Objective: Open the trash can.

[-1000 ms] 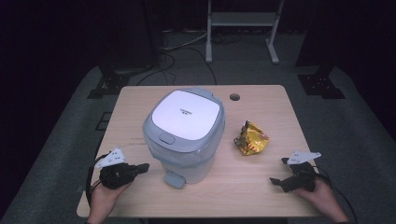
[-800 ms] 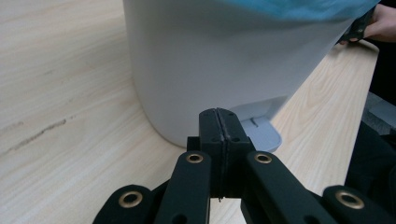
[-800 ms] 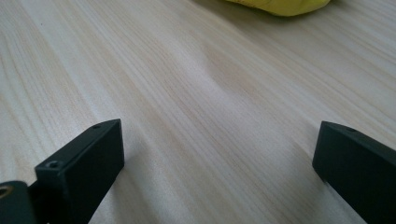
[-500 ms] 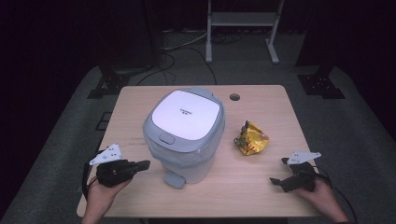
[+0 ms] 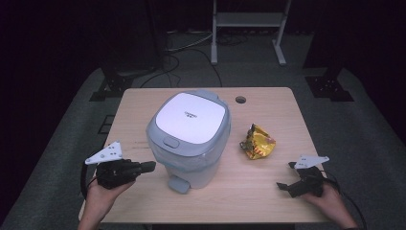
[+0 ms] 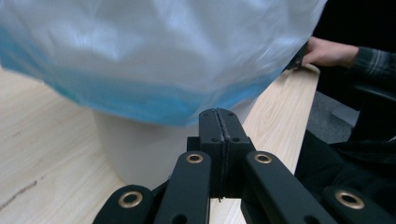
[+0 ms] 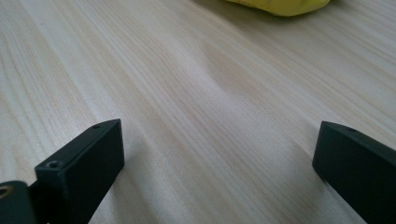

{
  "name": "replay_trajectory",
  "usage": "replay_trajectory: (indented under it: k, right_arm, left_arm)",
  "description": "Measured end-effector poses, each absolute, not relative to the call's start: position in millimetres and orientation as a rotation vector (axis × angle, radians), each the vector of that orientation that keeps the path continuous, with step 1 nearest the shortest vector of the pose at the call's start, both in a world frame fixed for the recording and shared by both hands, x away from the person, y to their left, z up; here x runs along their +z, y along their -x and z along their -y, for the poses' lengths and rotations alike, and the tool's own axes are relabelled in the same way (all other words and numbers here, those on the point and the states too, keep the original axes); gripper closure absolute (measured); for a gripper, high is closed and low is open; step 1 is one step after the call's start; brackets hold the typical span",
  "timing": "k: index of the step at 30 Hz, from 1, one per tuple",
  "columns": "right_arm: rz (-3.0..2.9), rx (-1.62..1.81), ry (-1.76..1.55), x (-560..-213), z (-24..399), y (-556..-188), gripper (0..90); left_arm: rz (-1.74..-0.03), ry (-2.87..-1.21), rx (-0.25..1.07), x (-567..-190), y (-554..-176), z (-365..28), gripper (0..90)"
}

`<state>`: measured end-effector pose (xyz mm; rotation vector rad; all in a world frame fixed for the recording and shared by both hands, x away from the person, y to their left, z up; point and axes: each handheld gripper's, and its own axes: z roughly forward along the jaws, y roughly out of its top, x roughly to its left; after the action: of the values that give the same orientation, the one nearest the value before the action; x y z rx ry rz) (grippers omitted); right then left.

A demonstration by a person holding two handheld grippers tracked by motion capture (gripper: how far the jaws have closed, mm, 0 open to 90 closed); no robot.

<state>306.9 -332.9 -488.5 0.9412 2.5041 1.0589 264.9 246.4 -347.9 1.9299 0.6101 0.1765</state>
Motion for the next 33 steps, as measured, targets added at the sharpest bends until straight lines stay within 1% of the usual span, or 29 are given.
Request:
replay_trajectory:
  k: [7, 18, 22, 33]
  right_arm:
    - [-2.504, 1.059, -0.941, -489, 333, -307, 1.1]
    - [-2.504, 1.059, -0.941, -489, 333, -307, 1.1]
    - [-2.504, 1.059, -0.941, -489, 333, -307, 1.2]
    - [-2.504, 1.06, -0.941, -489, 333, -307, 1.2]
  left_arm:
    - [-0.585, -1.903, 0.175, -328, -263, -248, 90.0]
    - [-0.556, -1.893, 0.156, -312, -263, -247, 90.0]
    - [-0.518, -1.904, 0.14, -303, -264, -240, 90.0]
    - [-0.443, -1.893, 0.156, -279, -266, -225, 90.0]
